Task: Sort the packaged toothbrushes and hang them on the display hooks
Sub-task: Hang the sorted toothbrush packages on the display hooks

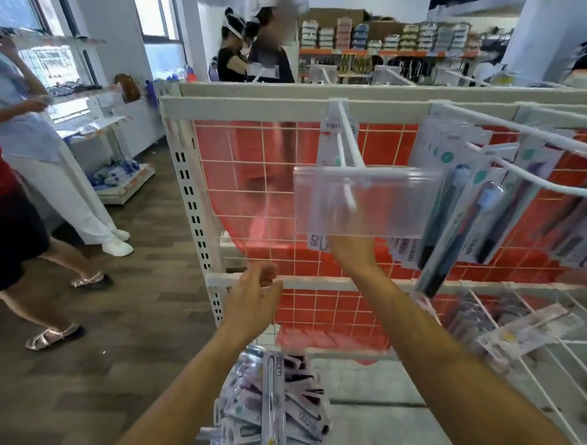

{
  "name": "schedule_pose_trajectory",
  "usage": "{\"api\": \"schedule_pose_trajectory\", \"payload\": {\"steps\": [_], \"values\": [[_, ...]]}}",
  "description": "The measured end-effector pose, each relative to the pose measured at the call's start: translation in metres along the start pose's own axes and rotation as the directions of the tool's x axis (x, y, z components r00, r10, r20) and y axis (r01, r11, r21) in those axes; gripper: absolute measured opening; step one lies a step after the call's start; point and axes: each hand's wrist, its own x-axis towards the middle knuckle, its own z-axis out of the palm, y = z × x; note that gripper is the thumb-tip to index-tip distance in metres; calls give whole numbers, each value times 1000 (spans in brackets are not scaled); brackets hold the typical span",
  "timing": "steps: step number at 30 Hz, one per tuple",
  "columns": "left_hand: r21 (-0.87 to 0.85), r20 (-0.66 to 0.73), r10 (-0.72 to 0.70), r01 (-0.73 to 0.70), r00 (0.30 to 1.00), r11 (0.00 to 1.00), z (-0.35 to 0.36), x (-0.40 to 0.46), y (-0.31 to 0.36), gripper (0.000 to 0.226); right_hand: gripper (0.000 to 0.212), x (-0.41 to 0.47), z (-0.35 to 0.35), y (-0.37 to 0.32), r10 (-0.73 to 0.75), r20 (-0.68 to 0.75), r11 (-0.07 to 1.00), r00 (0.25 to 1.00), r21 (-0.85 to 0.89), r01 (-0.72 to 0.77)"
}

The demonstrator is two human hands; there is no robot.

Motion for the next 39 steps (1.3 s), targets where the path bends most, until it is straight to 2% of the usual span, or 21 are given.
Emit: {"api": "schedule_pose_trajectory", "payload": {"steps": [2,4,7,10,12,14,16,20,23,27,28,29,31,32,35,39], "values": [[53,54,-13,10,998,999,4,-4,-15,23,44,-22,3,14,26,-54,1000,998,-6,-26],[136,115,-30,15,993,991,10,-11,-33,27,53,-46,6,24,95,-57,992,994,-79,-99],[185,183,-114,80,976,979,20,-24,-59,30,47,-77,13,44,168,-10,978,986,-124,-168],[237,245,-251,193,936,952,32,-40,-85,38,42,-102,26,69,193,82,967,978,-184,-176],[327,298,-354,253,887,910,39,-49,-98,41,42,-117,36,91,268,158,940,950,-258,-222],[421,331,-403,249,853,872,41,-50,-99,45,40,-134,47,110,337,246,920,909,-289,-264],[450,297,-362,205,883,869,40,-47,-93,45,35,-150,56,127,383,301,904,873,-315,-288],[393,202,-232,138,952,909,38,-53,-74,39,32,-176,75,147,447,367,873,816,-377,-309],[331,214,-238,159,947,930,55,-69,-65,36,10,-188,87,158,462,425,866,778,-405,-293],[245,233,-321,264,918,933,93,-90,-63,40,28,-199,91,166,425,513,867,746,-468,-171],[231,223,-342,291,913,928,101,-94,-68,40,45,-201,91,169,415,526,869,743,-471,-152],[223,206,-365,320,908,921,108,-97,-73,41,49,-202,91,176,421,529,850,736,-513,-118],[225,153,-429,391,890,892,117,-101,-89,42,17,-204,89,186,439,490,813,753,-574,-101],[232,119,-464,430,878,872,118,-103,-99,43,6,-206,89,188,422,468,826,776,-551,-117],[283,54,-520,486,853,827,118,-110,-132,47,21,-211,95,198,425,415,849,805,-492,-195],[353,0,-572,535,820,768,118,-120,-174,51,48,-217,110,208,409,460,838,788,-531,-125]]}}
